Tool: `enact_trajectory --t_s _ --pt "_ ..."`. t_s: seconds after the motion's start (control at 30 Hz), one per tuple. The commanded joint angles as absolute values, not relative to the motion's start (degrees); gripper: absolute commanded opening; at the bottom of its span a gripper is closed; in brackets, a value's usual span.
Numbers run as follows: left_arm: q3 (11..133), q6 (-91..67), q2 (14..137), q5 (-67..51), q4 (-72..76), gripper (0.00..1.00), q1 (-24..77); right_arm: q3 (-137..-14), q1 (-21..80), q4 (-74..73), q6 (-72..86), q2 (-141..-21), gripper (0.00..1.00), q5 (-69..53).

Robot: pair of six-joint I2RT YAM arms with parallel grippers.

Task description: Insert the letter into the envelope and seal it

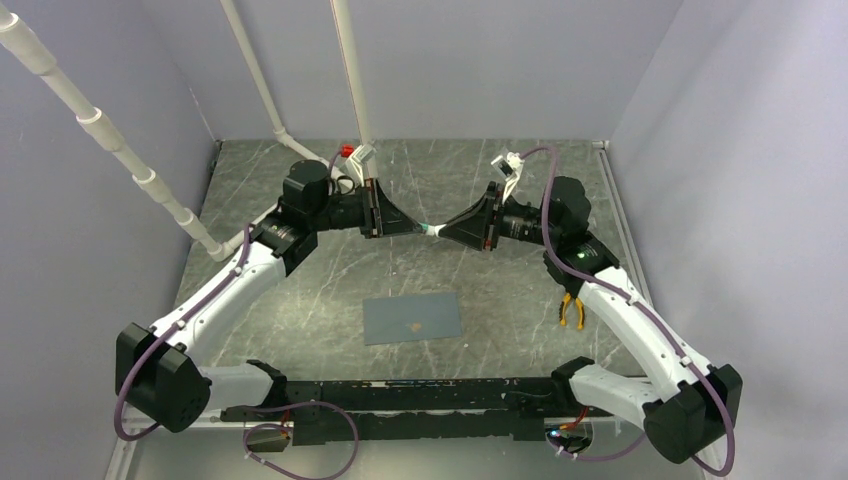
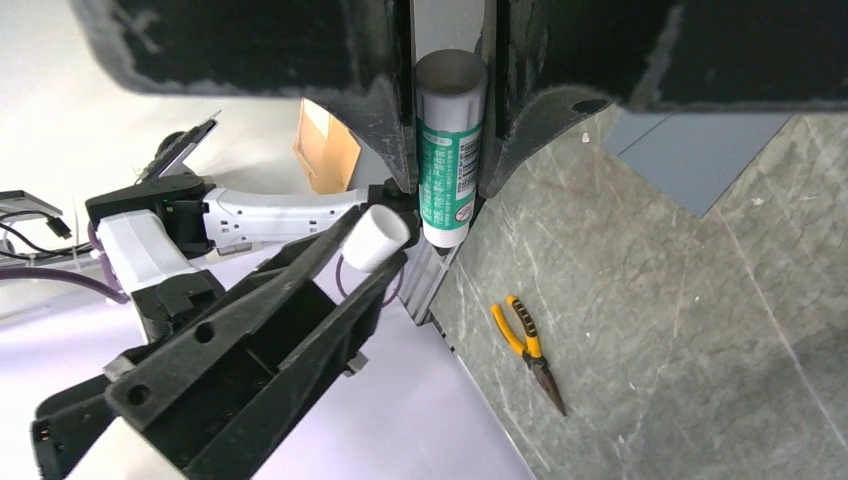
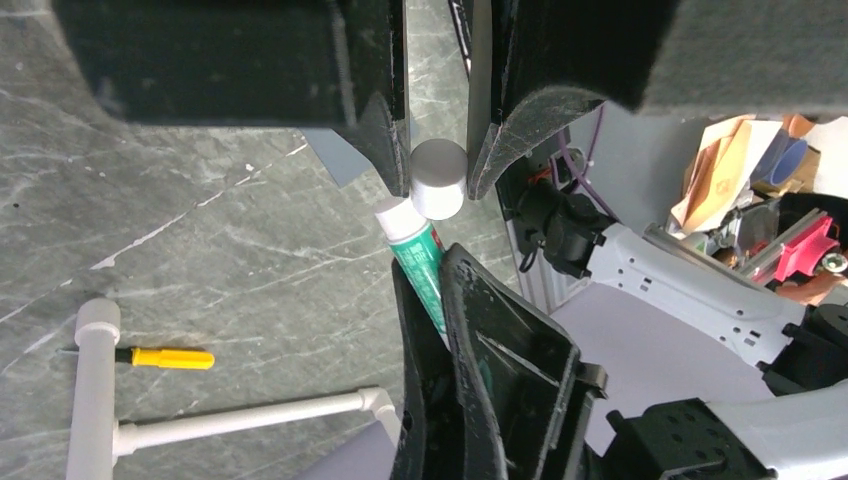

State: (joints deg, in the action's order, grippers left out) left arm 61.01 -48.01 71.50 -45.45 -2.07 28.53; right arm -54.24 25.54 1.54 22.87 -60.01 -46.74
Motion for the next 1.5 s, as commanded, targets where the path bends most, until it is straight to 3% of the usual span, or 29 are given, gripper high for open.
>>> enact_trajectory --t_s 0.0,0.73,1.0,1.23,1.47 --pt "61.4 -49.3 69.8 -48.1 2.7 0.03 28.3 -56.7 26.2 1.0 20.6 -60.4 0.0 -45.6" --pt "57.6 -60.1 69.2 -51.8 20.1 0.03 28.4 -52.7 27.2 12.7 31.0 -60.6 0.0 -44.5" --pt "58.3 -58.8 65.6 -48.8 23.0 0.02 28.4 -57.0 27.2 8.8 39.0 -62.6 0.0 -46.2" --pt "56.7 -59.8 64.4 -47.6 30.7 0.02 28.4 -53.1 28.0 25.4 56.7 -64.6 0.0 -48.1" --pt "56.3 -57.2 63.6 -47.0 31.0 0.02 28.5 -54.0 29.9 26.7 59.0 -65.1 0.0 -46.2"
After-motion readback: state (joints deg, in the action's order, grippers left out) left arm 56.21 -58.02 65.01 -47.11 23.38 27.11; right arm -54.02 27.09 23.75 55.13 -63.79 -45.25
